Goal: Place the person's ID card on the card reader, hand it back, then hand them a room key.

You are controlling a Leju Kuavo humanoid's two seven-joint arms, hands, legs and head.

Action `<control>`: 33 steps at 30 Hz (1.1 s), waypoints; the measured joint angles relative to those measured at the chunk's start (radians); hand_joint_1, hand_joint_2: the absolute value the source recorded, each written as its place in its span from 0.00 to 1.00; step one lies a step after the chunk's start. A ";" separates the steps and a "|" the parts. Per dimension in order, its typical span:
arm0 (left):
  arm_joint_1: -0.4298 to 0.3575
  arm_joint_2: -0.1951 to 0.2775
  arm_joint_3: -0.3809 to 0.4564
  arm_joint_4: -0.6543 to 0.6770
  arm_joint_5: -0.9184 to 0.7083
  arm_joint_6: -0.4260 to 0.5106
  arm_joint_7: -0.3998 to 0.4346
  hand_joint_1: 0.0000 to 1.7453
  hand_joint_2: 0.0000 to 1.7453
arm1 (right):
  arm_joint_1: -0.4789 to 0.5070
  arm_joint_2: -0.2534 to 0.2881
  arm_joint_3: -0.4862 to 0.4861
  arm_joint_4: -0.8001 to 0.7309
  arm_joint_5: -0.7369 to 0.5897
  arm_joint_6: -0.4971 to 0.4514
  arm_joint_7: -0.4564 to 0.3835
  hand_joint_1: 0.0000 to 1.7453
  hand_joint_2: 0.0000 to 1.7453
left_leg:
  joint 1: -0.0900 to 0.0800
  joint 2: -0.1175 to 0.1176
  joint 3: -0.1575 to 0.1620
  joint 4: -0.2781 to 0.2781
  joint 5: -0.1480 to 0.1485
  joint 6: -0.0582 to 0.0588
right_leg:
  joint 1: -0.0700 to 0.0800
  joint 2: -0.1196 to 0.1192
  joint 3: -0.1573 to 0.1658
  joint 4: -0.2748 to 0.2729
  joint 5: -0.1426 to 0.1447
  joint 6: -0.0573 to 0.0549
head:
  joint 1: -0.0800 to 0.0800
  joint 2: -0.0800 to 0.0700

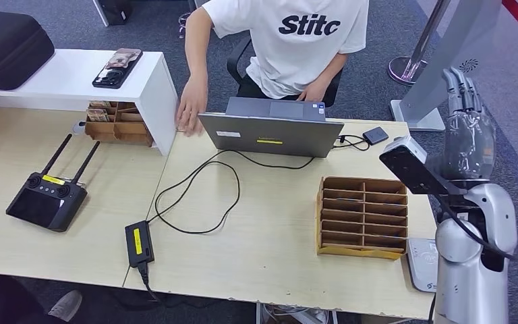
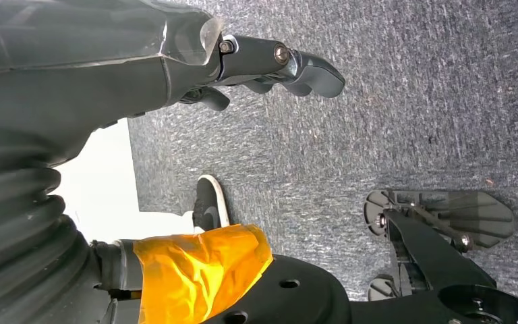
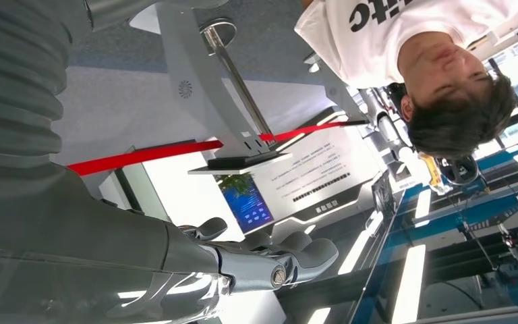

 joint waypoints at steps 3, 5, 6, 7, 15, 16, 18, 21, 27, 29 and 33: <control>0.000 0.000 0.000 0.000 0.000 0.000 0.000 0.00 1.00 | 0.002 -0.001 0.000 0.000 0.000 0.000 0.000 0.00 1.00 | 0.000 0.000 0.000 0.000 0.000 0.000 | 0.000 0.000 0.000 0.000 0.000 0.000 | 0.000 0.000; 0.000 0.000 0.000 0.000 0.000 0.000 0.000 0.00 1.00 | 0.003 -0.001 0.000 0.000 0.000 0.000 0.000 0.00 1.00 | 0.000 0.000 0.000 0.000 0.000 0.000 | 0.000 0.000 0.000 0.000 0.000 0.000 | 0.000 0.000; 0.000 0.000 0.000 0.000 0.000 0.000 0.000 0.00 1.00 | 0.003 -0.001 0.000 0.000 0.000 0.000 0.000 0.00 1.00 | 0.000 0.000 0.000 0.000 0.000 0.000 | 0.000 0.000 0.000 0.000 0.000 0.000 | 0.000 0.000; 0.000 0.000 0.000 0.000 0.000 0.000 0.000 0.00 1.00 | 0.003 -0.001 0.000 0.000 0.000 0.000 0.000 0.00 1.00 | 0.000 0.000 0.000 0.000 0.000 0.000 | 0.000 0.000 0.000 0.000 0.000 0.000 | 0.000 0.000; 0.000 0.000 0.000 0.000 0.000 0.000 0.000 0.00 1.00 | 0.004 -0.001 0.000 -0.004 0.000 0.000 0.000 0.00 1.00 | 0.000 0.000 0.000 0.000 0.000 0.000 | 0.000 0.000 0.000 0.000 0.000 0.000 | 0.000 0.000; 0.000 0.000 0.000 0.000 0.000 0.000 0.000 0.00 1.00 | 0.004 -0.001 0.000 -0.005 0.000 0.000 0.000 0.00 1.00 | 0.000 0.000 0.000 0.000 0.000 0.000 | 0.000 0.000 0.000 0.000 0.000 0.000 | 0.000 0.000; 0.000 0.000 0.000 0.000 0.000 0.000 0.000 0.00 1.00 | 0.004 -0.001 0.000 -0.006 0.000 0.000 0.000 0.00 1.00 | 0.000 0.000 0.000 0.000 0.000 0.000 | 0.000 0.000 0.000 0.000 0.000 0.000 | 0.000 0.000; 0.000 0.000 0.000 0.000 0.000 0.000 0.000 0.00 1.00 | 0.004 -0.001 0.000 -0.006 0.000 0.000 0.000 0.00 1.00 | 0.000 0.000 0.000 0.000 0.000 0.000 | 0.000 0.000 0.000 0.000 0.000 0.000 | 0.000 0.000; 0.000 0.000 0.000 0.000 0.000 0.000 0.000 0.00 1.00 | 0.004 -0.002 0.000 -0.006 0.000 0.000 0.000 0.00 1.00 | 0.000 0.000 0.000 0.000 0.000 0.000 | 0.000 0.000 0.000 0.000 0.000 0.000 | 0.000 0.000; 0.000 0.000 0.000 0.000 0.000 0.000 0.000 0.00 1.00 | 0.005 -0.002 0.000 -0.006 0.000 0.000 0.000 0.00 1.00 | 0.000 0.000 0.000 0.000 0.000 0.000 | 0.000 0.000 0.000 0.000 0.000 0.000 | 0.000 0.000; 0.001 -0.006 0.000 0.000 0.037 0.013 0.000 0.00 1.00 | 0.124 -0.034 -0.037 -0.026 -0.019 -0.033 0.030 0.00 1.00 | 0.002 -0.007 0.006 0.000 -0.002 0.002 | 0.002 -0.006 0.006 -0.004 -0.004 0.001 | -0.003 0.000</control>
